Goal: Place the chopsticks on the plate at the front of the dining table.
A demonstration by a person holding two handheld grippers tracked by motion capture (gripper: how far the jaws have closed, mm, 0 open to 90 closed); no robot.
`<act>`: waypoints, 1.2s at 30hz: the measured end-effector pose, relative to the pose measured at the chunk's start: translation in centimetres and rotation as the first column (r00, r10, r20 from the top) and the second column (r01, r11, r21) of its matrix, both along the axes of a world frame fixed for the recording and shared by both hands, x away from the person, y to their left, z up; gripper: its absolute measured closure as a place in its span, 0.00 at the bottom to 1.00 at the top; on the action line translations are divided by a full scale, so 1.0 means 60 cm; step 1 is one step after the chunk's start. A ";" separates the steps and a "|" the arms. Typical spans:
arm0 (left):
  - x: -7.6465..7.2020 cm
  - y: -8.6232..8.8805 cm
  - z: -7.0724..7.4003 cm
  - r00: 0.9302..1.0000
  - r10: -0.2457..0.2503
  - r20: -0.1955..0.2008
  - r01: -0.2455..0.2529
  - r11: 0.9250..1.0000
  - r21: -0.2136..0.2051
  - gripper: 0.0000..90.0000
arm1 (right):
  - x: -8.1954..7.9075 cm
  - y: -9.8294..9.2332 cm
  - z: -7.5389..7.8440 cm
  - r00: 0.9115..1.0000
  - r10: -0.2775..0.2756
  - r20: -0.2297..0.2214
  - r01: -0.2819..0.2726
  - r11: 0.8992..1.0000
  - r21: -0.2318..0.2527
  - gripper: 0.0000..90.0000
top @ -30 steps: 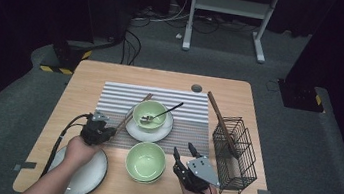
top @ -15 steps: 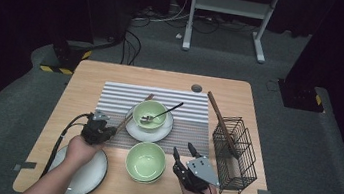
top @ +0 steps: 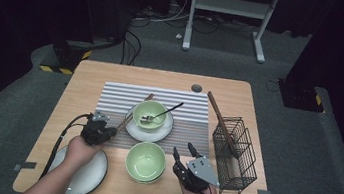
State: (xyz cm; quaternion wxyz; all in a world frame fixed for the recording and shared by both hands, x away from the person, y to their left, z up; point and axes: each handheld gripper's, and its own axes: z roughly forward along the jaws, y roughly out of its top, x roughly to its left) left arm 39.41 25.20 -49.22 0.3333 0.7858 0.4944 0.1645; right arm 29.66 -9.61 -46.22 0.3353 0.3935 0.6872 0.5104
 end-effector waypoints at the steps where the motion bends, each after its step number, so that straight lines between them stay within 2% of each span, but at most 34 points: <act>1: 0.000 0.000 0.000 1.000 0.000 0.000 0.000 1.000 0.000 0.92 | 0.000 0.000 0.000 1.000 0.000 0.002 0.000 1.000 -0.001 0.55; 6: -0.004 0.002 0.004 1.000 -0.001 0.014 0.001 1.000 -0.005 0.92 | 0.000 0.001 0.000 1.000 0.003 0.003 -0.003 1.000 -0.003 0.55; 22: -0.008 0.003 0.008 1.000 0.001 0.016 -0.001 1.000 -0.006 0.93 | -0.001 0.002 0.000 1.000 0.004 0.003 -0.004 1.000 -0.003 0.55; 31: -0.015 0.009 0.020 0.999 -0.002 0.053 0.003 1.000 -0.019 0.94 | -0.001 0.002 0.000 1.000 0.006 0.004 -0.005 1.000 -0.005 0.55; 36: -0.009 0.012 0.020 0.998 0.021 0.059 -0.020 1.000 -0.014 0.96 | -0.001 0.003 0.000 1.000 0.005 0.001 -0.005 1.000 -0.004 0.55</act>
